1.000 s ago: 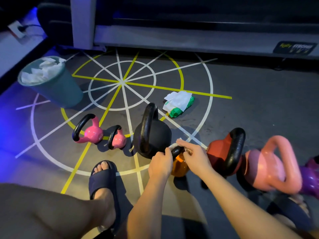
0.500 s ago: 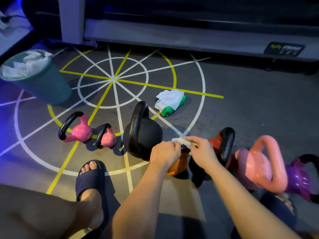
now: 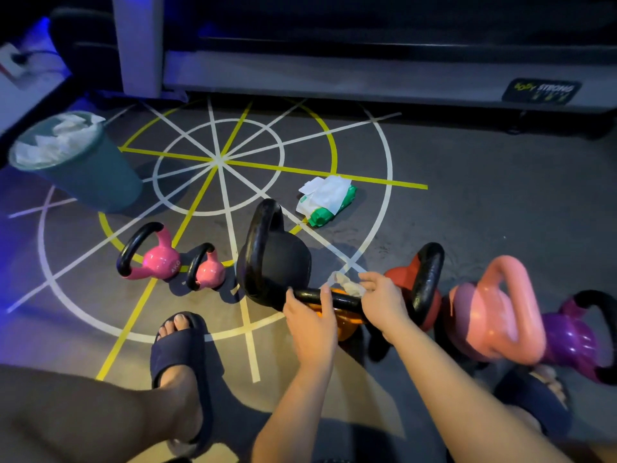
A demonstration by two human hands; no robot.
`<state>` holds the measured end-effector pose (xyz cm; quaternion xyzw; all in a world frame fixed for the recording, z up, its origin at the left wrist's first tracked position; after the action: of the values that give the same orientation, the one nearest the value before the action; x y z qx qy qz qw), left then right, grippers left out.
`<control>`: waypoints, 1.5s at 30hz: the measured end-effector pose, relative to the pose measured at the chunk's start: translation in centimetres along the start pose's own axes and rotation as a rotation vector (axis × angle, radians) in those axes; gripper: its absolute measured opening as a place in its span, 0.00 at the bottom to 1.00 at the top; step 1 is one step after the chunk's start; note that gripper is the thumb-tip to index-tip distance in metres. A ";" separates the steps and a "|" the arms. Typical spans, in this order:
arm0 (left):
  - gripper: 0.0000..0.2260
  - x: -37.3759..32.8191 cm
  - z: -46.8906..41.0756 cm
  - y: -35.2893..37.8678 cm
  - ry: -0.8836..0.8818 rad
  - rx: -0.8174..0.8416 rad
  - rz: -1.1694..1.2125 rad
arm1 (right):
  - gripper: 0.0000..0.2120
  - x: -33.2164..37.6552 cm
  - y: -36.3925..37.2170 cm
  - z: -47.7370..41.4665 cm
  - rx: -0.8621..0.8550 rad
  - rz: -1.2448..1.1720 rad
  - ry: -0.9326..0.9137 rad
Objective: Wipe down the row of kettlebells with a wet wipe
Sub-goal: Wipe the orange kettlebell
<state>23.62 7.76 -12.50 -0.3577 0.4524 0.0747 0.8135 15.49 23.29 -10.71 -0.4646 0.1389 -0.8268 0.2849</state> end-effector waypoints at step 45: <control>0.43 -4.2 -4.8 2.6 0.409 0.997 -0.605 | 0.08 -5.8 3.8 1.8 0.351 0.156 -0.213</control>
<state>16.76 7.41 -12.18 -0.0540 0.4581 -0.4500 0.7647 20.68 23.84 -15.66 -0.4805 -0.0026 -0.7601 0.4375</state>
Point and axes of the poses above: each hand's wrist, its own z-axis away from the middle knuckle, its own y-axis out of the palm, x = y × z, the point moved 7 cm from there along -z, towards the middle knuckle, and after that the axes turned 4 degrees about x, right-handed, at the moved point
